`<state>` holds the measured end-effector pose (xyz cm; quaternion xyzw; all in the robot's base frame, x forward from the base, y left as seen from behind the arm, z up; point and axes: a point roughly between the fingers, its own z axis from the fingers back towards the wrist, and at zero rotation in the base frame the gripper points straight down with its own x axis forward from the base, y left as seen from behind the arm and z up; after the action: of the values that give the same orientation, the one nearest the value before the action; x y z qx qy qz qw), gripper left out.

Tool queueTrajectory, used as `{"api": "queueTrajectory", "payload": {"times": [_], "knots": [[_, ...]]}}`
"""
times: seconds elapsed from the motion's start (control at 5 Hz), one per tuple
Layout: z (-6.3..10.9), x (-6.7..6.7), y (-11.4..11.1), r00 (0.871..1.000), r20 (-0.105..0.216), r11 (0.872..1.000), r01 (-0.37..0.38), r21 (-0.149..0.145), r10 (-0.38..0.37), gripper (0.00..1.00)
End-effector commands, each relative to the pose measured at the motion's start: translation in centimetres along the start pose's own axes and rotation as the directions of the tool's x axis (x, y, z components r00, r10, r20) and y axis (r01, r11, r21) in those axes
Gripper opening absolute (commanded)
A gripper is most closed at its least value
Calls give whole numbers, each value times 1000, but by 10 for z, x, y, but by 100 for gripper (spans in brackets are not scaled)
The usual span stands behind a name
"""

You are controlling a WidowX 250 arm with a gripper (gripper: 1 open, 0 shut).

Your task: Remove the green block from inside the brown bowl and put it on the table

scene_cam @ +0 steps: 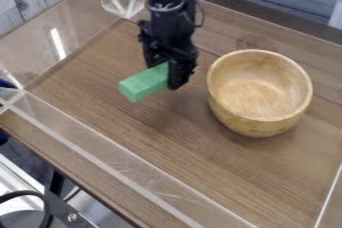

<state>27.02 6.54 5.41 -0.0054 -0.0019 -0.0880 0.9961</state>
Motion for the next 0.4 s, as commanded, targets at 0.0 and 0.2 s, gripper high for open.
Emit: {"api": "queueTrajectory", "payload": {"times": [0.0,0.2], "knots": [[-4,-14,13,1000,12,1000,-10,24,10,0],[-20,-26,18,1000,-8,1000,0,21,1,0]]}}
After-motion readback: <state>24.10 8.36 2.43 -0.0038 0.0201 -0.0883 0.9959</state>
